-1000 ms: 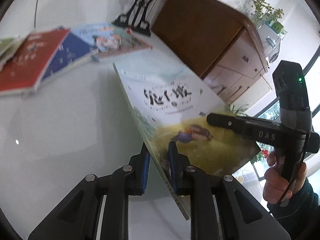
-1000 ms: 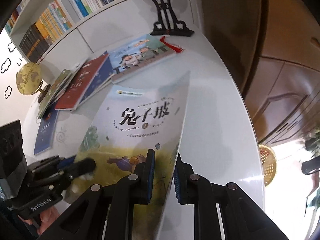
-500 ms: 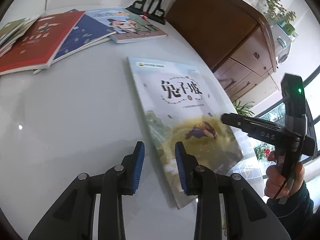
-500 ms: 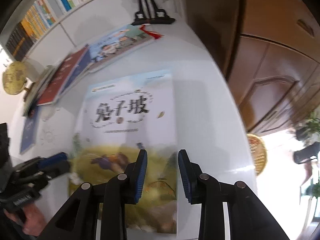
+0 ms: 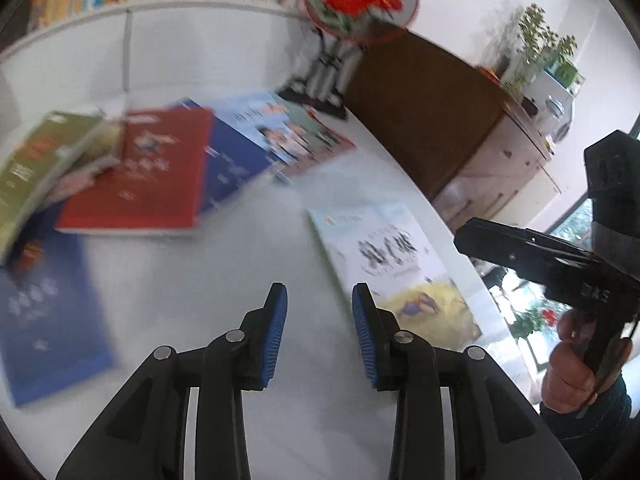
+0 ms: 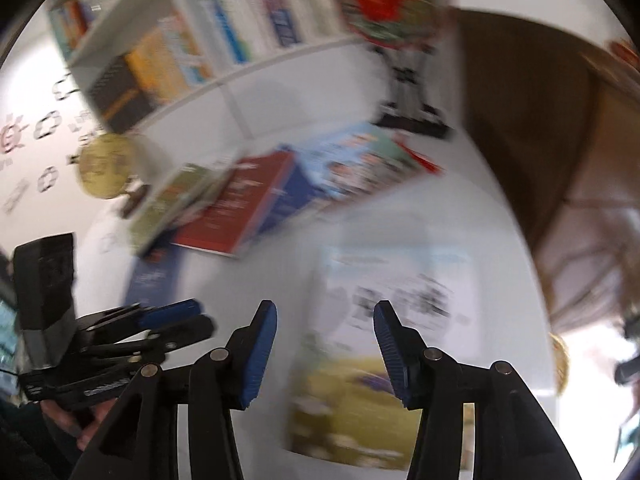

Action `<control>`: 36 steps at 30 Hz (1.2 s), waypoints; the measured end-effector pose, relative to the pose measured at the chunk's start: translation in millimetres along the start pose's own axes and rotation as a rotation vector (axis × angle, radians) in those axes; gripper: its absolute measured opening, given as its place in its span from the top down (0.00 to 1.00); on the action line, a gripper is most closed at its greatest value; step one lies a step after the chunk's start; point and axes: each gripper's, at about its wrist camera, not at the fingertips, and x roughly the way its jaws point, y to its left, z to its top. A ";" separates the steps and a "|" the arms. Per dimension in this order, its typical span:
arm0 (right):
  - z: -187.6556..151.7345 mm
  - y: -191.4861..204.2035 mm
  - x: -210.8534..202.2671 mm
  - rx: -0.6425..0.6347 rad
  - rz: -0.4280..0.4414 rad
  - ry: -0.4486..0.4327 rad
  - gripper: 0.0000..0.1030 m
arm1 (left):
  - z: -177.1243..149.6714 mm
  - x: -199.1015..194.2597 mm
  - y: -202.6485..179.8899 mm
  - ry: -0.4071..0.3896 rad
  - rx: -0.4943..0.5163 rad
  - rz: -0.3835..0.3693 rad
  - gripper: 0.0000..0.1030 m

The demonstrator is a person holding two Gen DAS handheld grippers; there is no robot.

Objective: Organize books

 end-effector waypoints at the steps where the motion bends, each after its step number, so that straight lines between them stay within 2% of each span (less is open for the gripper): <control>1: 3.8 10.9 0.1 -0.013 0.013 -0.009 0.52 | 3.3 -11.1 8.6 -0.027 0.004 0.030 0.69; 3: 13.7 32.9 2.5 -0.015 0.068 -0.028 0.52 | 8.6 -29.9 26.1 -0.069 0.012 0.075 0.65; 4: 17.8 43.2 5.1 -0.010 0.100 -0.036 0.52 | 11.2 -39.6 36.9 -0.090 0.012 0.100 0.58; 5: 22.8 54.9 9.1 -0.010 0.127 -0.043 0.51 | 14.0 -47.7 47.2 -0.107 0.011 0.124 0.39; 7: 31.7 78.8 19.8 -0.029 0.160 -0.052 0.51 | 19.4 -61.4 74.5 -0.137 0.005 0.171 0.19; 12: 47.8 136.8 58.6 -0.030 0.190 -0.048 0.51 | 35.8 -72.9 138.9 -0.090 0.005 0.278 0.19; 17: 64.7 186.8 101.5 -0.009 0.183 -0.024 0.51 | 47.6 -81.9 186.9 -0.080 -0.004 0.310 0.19; 22: 79.0 218.0 131.7 0.001 0.162 -0.016 0.51 | 58.3 -81.2 228.5 -0.054 -0.008 0.332 0.19; 30: 91.3 249.7 171.3 0.020 0.106 0.005 0.51 | 68.8 -72.9 264.2 -0.020 0.002 0.324 0.19; 36: 101.2 259.5 171.7 0.042 0.082 -0.019 0.51 | 83.4 -80.7 269.2 -0.045 0.004 0.310 0.19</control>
